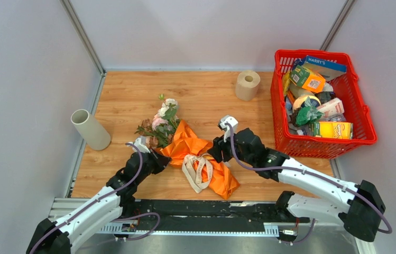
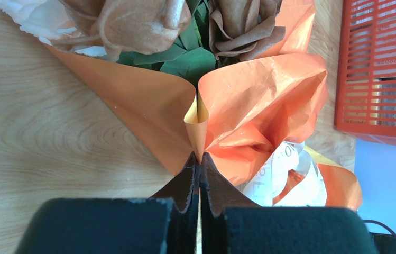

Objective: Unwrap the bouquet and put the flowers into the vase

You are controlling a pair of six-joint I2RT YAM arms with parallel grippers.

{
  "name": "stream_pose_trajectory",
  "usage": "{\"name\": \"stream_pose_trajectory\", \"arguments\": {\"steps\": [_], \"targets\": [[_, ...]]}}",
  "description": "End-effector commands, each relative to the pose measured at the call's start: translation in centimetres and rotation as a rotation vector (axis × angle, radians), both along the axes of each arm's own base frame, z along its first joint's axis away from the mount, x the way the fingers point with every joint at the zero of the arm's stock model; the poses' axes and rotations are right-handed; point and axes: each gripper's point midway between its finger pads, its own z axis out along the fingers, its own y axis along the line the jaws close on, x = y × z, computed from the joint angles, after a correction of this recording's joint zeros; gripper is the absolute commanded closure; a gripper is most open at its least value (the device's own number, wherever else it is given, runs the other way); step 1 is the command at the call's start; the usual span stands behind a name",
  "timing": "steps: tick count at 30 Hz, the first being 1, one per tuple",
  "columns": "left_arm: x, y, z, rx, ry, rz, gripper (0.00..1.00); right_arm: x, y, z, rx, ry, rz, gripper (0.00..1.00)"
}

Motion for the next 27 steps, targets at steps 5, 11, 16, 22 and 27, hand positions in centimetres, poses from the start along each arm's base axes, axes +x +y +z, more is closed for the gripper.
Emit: {"name": "stream_pose_trajectory", "arguments": {"steps": [5, 11, 16, 22, 27], "targets": [[-0.2, -0.5, -0.7, 0.007, 0.009, -0.031, 1.00, 4.3, 0.2, -3.4, -0.154, -0.047, 0.126, 0.51], [-0.1, -0.7, -0.6, -0.005, 0.004, -0.035, 1.00, 4.8, 0.8, -6.4, -0.239, -0.035, 0.194, 0.53], [0.0, -0.8, -0.5, -0.007, -0.004, -0.035, 1.00, 5.0, 1.6, -8.1, -0.254, -0.022, 0.235, 0.52], [-0.1, -0.8, -0.7, -0.014, 0.001, -0.037, 1.00, 5.1, 2.1, -9.8, -0.233, -0.028, 0.243, 0.51], [-0.1, -0.9, -0.5, -0.019, -0.003, -0.037, 1.00, 5.4, 2.1, -10.5, -0.215, -0.044, 0.218, 0.65]]}}
